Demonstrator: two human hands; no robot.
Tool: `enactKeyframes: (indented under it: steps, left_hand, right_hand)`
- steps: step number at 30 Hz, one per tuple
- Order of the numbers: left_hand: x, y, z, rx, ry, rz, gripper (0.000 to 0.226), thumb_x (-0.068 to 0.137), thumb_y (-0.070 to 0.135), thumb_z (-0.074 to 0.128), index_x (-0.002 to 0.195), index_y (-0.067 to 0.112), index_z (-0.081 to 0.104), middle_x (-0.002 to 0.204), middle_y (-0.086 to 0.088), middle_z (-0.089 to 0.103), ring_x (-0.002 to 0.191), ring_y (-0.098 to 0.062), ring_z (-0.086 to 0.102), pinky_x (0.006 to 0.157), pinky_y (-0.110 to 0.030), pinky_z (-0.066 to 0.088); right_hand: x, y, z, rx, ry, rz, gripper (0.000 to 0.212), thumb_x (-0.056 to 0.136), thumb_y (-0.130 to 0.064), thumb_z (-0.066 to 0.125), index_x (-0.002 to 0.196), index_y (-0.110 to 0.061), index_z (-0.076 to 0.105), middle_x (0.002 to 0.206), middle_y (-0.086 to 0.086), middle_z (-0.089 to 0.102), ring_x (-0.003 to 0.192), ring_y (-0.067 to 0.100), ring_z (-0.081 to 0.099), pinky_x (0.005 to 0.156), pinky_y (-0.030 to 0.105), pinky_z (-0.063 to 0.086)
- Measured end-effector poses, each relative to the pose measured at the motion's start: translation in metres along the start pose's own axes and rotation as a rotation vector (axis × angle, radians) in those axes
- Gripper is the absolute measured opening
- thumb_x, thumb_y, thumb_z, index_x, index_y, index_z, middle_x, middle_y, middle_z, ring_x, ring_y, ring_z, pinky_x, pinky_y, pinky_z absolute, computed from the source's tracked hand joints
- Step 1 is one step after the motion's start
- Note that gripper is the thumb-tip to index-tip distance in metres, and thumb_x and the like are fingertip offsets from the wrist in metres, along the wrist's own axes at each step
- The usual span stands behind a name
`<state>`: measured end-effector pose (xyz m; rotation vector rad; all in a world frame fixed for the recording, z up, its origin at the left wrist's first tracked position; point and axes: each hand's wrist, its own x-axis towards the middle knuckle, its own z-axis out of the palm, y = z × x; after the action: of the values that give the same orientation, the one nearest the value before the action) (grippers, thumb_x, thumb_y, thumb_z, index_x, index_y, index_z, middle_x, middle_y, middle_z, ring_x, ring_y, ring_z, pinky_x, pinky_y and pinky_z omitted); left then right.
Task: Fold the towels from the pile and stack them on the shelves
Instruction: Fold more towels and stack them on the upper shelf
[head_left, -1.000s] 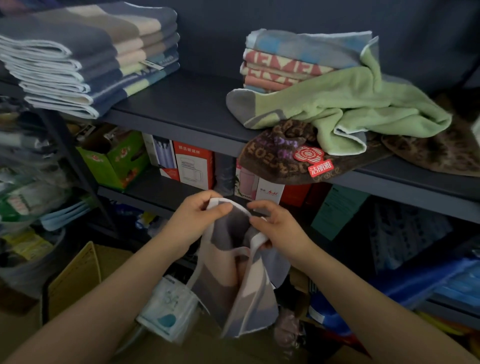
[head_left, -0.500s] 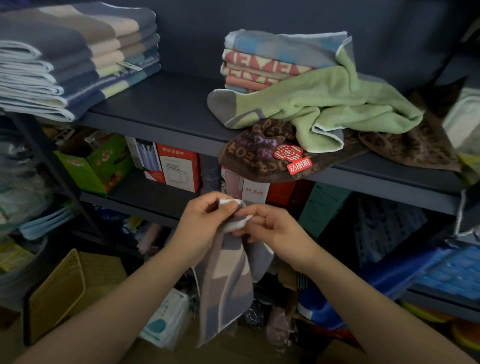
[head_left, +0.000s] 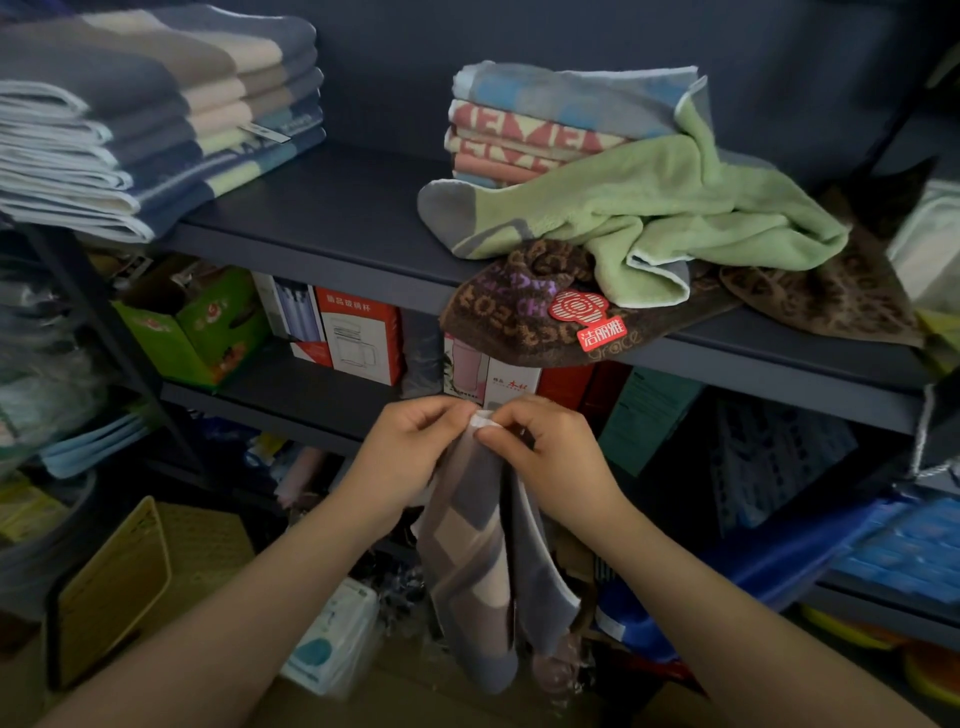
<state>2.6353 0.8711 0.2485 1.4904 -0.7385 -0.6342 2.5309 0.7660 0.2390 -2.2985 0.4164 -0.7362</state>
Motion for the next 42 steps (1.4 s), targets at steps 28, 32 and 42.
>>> enactKeyframes:
  steps: [28,32,42]
  left_hand:
    - [0.012,0.028,-0.049,0.504,-0.234,0.258,0.027,0.09,0.019,0.057,0.1,0.044,0.057,0.086,0.019,0.062,0.082,0.007,0.058,0.073,-0.009,0.043]
    - [0.017,0.036,-0.054,0.896,-0.634,0.083,0.02,0.077,0.04,0.068,0.091,0.033,0.056,0.079,0.008,0.062,0.069,-0.007,0.055,0.061,-0.025,0.042]
    - [0.02,0.025,-0.048,0.885,-0.483,0.291,0.029,0.069,0.055,0.067,0.064,0.031,0.051,0.062,0.006,0.054,0.061,-0.008,0.052,0.054,-0.025,0.035]
  right_hand:
    - [0.001,0.005,0.005,0.138,0.108,-0.09,0.007,0.087,-0.019,0.058,0.085,-0.026,0.057,0.077,-0.024,0.061,0.079,-0.011,0.057,0.069,0.005,0.04]
    - [-0.003,0.001,0.011,0.067,-0.011,-0.188,0.014,0.086,-0.024,0.058,0.086,-0.012,0.064,0.072,-0.002,0.066,0.068,0.006,0.06,0.058,0.021,0.045]
    - [-0.001,0.011,0.003,0.031,-0.284,-0.269,0.007,0.083,-0.01,0.063,0.088,-0.006,0.063,0.085,0.001,0.06,0.08,0.003,0.053,0.07,0.014,0.039]
